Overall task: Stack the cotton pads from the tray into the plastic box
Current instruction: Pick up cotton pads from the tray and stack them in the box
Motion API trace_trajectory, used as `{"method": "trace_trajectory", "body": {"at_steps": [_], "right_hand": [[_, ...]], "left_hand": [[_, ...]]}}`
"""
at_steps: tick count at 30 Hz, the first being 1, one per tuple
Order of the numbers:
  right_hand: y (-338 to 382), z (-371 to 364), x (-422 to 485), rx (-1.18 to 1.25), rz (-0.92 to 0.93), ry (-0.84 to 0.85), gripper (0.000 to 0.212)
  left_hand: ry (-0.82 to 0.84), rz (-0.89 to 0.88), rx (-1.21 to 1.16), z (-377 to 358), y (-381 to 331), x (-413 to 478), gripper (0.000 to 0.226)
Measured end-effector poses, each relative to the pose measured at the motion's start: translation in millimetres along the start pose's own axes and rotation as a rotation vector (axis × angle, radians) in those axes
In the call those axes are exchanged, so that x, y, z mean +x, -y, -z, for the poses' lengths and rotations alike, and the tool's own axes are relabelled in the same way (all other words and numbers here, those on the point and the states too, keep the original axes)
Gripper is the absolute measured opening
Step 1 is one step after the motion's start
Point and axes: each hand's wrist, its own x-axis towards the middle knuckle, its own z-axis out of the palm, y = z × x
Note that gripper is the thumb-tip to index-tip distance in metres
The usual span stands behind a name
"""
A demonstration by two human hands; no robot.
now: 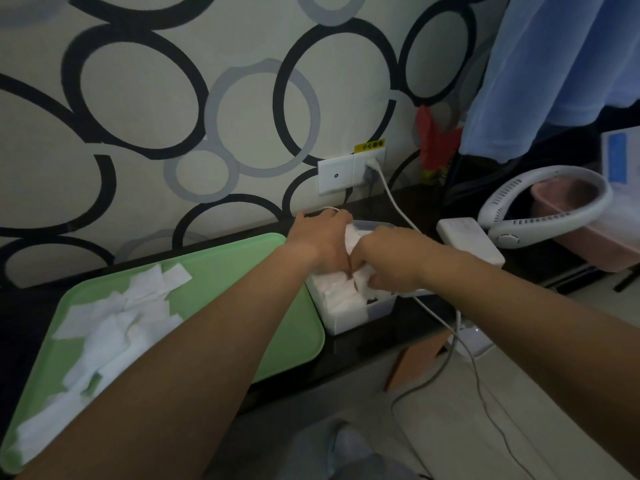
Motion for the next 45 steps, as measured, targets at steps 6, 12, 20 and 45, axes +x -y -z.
{"method": "trace_trajectory", "body": {"at_steps": [6, 12, 20, 45], "right_hand": [[6, -1, 3, -0.072, -0.038, -0.022, 0.031], [1, -5, -1, 0.001, -0.046, -0.055, 0.029], [3, -6, -1, -0.084, -0.095, -0.162, 0.036], [195, 42, 32, 0.609, 0.138, -0.164, 0.012]], "left_hand": [[-0.006, 0.001, -0.007, -1, 1, 0, 0.091], [-0.014, 0.025, -0.139, -5, 4, -1, 0.095], [0.021, 0.053, -0.377, -5, 13, -6, 0.088], [-0.473, 0.653, -0.689, 9, 168, -238, 0.029]]}}
